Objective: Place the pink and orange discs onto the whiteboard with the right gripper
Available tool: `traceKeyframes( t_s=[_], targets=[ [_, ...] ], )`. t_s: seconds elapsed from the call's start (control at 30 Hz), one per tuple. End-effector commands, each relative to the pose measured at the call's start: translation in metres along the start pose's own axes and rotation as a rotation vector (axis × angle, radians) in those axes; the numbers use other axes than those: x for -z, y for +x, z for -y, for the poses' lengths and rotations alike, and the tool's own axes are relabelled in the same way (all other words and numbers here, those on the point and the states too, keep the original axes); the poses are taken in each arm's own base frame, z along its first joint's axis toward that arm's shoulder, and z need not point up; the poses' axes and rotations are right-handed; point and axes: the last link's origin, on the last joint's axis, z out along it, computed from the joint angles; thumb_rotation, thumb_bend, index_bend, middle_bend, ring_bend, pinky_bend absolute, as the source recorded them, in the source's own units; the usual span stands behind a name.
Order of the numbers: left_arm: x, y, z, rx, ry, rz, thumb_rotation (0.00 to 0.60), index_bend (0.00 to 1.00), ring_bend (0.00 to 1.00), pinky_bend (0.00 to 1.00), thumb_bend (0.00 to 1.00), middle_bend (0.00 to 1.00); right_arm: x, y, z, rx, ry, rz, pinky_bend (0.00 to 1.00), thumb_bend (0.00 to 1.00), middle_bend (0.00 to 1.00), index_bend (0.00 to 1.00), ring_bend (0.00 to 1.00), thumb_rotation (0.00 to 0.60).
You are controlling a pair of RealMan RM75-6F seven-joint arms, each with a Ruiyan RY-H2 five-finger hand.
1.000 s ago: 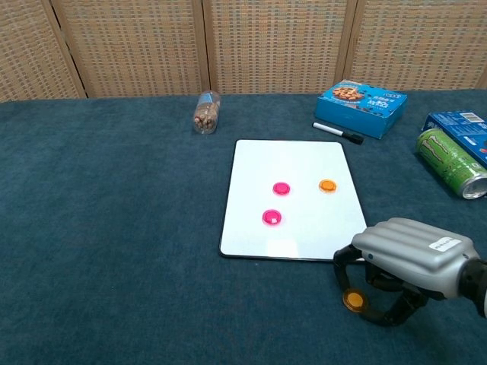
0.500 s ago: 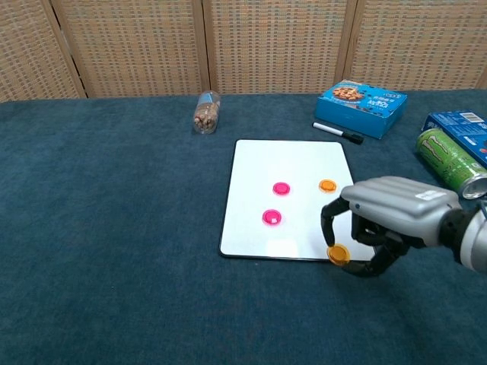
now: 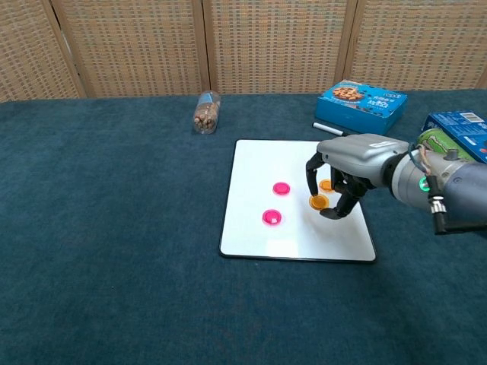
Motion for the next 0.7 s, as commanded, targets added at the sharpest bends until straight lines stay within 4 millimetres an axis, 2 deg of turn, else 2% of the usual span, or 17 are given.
traceKeyframes(
  t_s=[0.03,0.2,0.7],
  targets=[
    [0.000,0.000,0.000,0.001,0.001,0.000,0.600,0.00,0.00,0.00,0.00,0.00,-0.003,-0.001,0.002,0.012,-0.009,0.002,1.00,0.37,0.97,0.53,0.95,0.600],
    [0.000,0.001,0.001,0.004,0.003,-0.002,0.600,0.00,0.00,0.00,0.00,0.00,-0.007,-0.010,0.004,0.029,-0.025,0.020,1.00,0.37,0.97,0.53,0.95,0.600],
    [0.000,0.002,0.002,0.007,0.003,-0.005,0.600,0.00,0.00,0.00,0.00,0.00,-0.012,-0.013,0.003,0.027,-0.061,0.032,1.00,0.38,0.97,0.53,0.95,0.600]
  ],
)
